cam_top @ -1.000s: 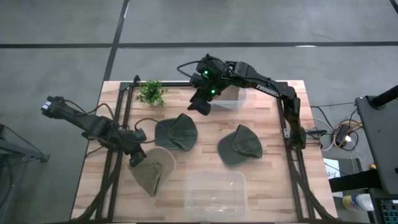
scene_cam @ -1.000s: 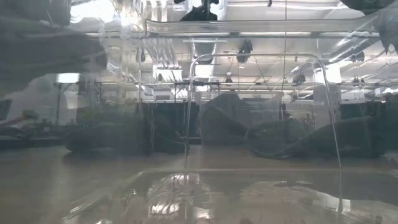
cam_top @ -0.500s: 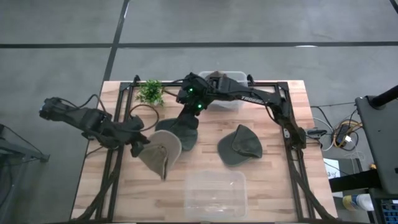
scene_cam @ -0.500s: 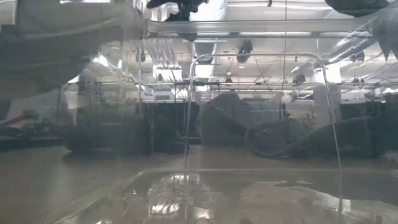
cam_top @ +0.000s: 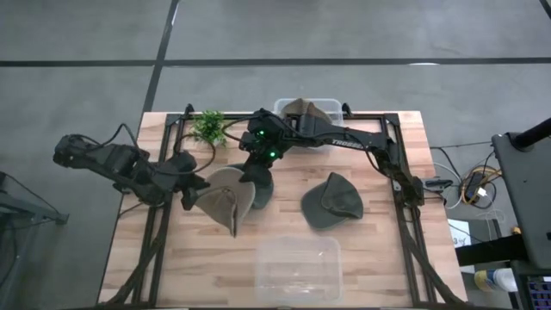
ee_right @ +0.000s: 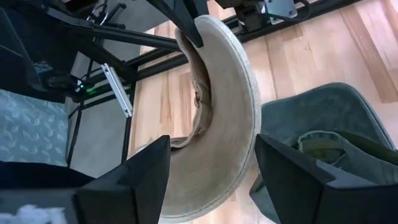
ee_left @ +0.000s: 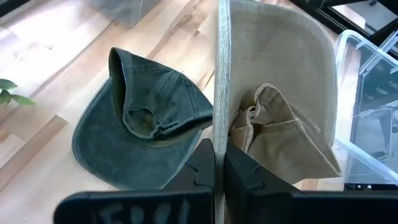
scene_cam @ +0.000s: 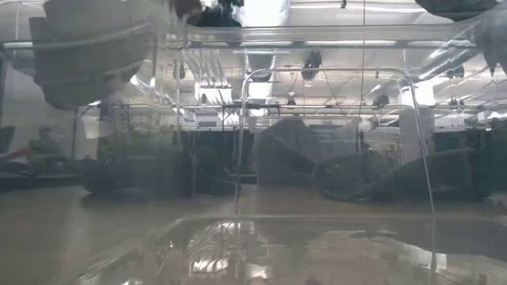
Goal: Pick & Place hat
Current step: Put the brown cap into the top transparent bin
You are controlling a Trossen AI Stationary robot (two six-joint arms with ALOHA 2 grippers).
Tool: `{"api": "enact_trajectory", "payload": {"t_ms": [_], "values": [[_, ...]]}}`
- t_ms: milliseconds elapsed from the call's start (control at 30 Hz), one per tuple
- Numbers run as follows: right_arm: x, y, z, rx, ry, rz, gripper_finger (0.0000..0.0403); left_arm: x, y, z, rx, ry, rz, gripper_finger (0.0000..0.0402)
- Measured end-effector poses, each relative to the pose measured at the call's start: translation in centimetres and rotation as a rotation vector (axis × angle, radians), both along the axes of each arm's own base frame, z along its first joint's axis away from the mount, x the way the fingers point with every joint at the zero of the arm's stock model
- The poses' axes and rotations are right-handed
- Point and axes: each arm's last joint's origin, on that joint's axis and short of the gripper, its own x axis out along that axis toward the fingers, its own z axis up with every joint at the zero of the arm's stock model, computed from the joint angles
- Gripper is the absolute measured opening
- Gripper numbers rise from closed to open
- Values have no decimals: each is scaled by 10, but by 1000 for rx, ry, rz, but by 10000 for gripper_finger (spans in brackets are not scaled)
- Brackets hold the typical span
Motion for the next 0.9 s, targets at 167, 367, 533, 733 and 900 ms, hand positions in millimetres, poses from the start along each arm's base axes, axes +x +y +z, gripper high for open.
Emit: {"api": "enact_trajectory", "payload": {"t_ms": [167,367,533,733,900], "values": [[0,-2,0,4,2,-20,228,3,-1,7,24,-6,-18,7],[1,-6,1,-23,-16,-48,228,7,-2,12,35,-17,-23,7],[1,-6,1,-24,-19,-46,228,10,-3,18,45,-32,-30,7],[2,-5,2,-15,-26,-39,197,14,-4,21,74,-31,-44,7],[2,-5,3,6,-30,-18,111,18,-5,19,78,-16,-46,7]]}}
